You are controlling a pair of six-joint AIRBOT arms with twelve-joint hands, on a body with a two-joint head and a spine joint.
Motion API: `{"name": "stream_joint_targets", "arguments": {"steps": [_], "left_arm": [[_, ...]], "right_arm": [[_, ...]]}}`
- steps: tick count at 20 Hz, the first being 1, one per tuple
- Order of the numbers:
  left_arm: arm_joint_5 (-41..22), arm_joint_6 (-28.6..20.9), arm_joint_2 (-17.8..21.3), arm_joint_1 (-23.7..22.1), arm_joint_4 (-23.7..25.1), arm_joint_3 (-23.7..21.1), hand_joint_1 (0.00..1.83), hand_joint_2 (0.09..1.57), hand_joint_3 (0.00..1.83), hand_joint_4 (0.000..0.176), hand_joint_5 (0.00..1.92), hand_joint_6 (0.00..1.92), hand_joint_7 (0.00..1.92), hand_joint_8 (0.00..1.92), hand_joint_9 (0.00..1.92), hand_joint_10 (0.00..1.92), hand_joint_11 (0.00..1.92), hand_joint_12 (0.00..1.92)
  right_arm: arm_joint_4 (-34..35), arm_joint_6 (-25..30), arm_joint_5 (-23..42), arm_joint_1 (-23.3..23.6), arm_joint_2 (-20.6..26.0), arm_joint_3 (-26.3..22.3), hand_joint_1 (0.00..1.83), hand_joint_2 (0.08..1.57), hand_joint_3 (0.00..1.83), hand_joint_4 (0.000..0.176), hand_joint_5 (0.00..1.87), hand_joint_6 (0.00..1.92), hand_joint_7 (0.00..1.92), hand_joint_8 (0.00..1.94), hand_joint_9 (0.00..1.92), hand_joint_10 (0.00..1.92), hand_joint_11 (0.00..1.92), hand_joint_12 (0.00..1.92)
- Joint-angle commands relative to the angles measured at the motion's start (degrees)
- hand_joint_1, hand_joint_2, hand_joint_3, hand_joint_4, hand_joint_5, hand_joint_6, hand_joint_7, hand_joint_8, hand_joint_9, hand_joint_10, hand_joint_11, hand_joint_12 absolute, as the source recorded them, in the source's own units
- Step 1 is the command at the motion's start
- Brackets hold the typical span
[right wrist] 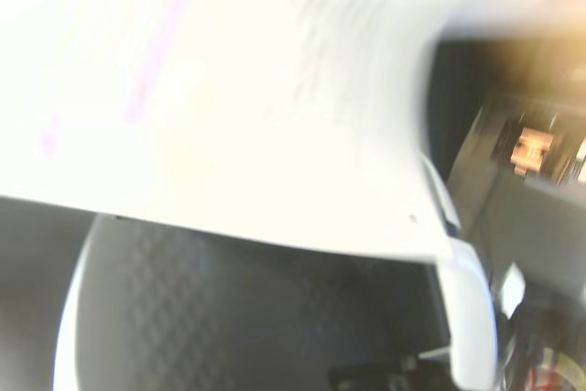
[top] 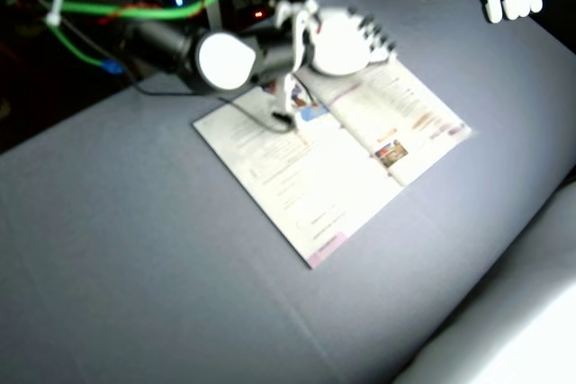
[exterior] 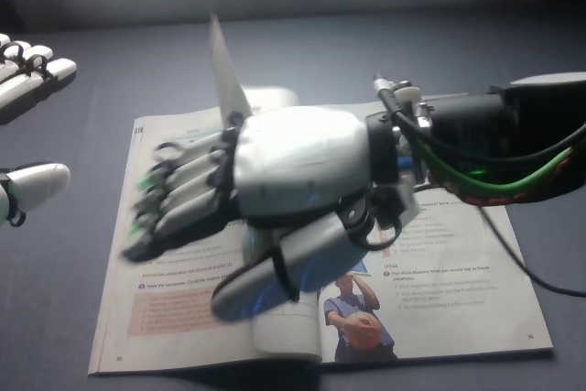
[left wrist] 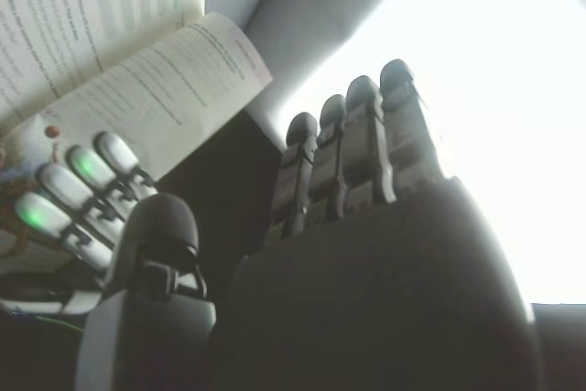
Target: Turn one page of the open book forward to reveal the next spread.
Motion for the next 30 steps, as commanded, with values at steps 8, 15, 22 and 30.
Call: {"name": "stream_joint_targets", "arguments": {"steps": [8, 15, 22, 30], "left_arm": [[-6.23, -0.17, -0.29, -0.88, -0.35, 0.6, 0.0, 1.4, 0.03, 0.0, 0.03, 0.0, 0.03, 0.0, 0.03, 0.0, 0.0, 0.0], [-6.1, -0.17, -0.63, -1.15, -0.14, 0.62, 0.0, 1.44, 0.0, 0.013, 0.01, 0.0, 0.03, 0.0, 0.04, 0.01, 0.01, 0.0], [-6.77, -0.18, -0.52, -1.31, -0.32, -0.16, 0.0, 1.35, 0.0, 0.0, 0.1, 0.02, 0.06, 0.01, 0.06, 0.0, 0.06, 0.02], [-12.74, -0.19, 0.51, 1.64, -2.67, -2.33, 0.0, 1.33, 0.0, 0.0, 0.1, 0.0, 0.06, 0.0, 0.06, 0.0, 0.04, 0.01]], "right_arm": [[8.11, -6.33, 10.05, 3.31, -0.49, -2.73, 0.0, 1.3, 0.0, 0.0, 0.27, 0.0, 0.21, 0.0, 0.14, 0.0, 0.05, 0.02], [8.23, -6.33, 10.24, 3.31, -0.45, -2.73, 0.0, 1.32, 0.0, 0.0, 0.24, 0.0, 0.21, 0.0, 0.12, 0.0, 0.04, 0.02], [9.11, -6.32, 10.69, 3.38, 5.78, -4.74, 0.0, 1.32, 0.0, 0.0, 0.23, 0.0, 0.16, 0.0, 0.09, 0.0, 0.04, 0.02], [18.15, -10.13, 4.87, -1.95, 21.33, -7.48, 0.0, 1.36, 0.01, 0.0, 0.26, 0.01, 0.24, 0.0, 0.12, 0.0, 0.08, 0.04]]}}
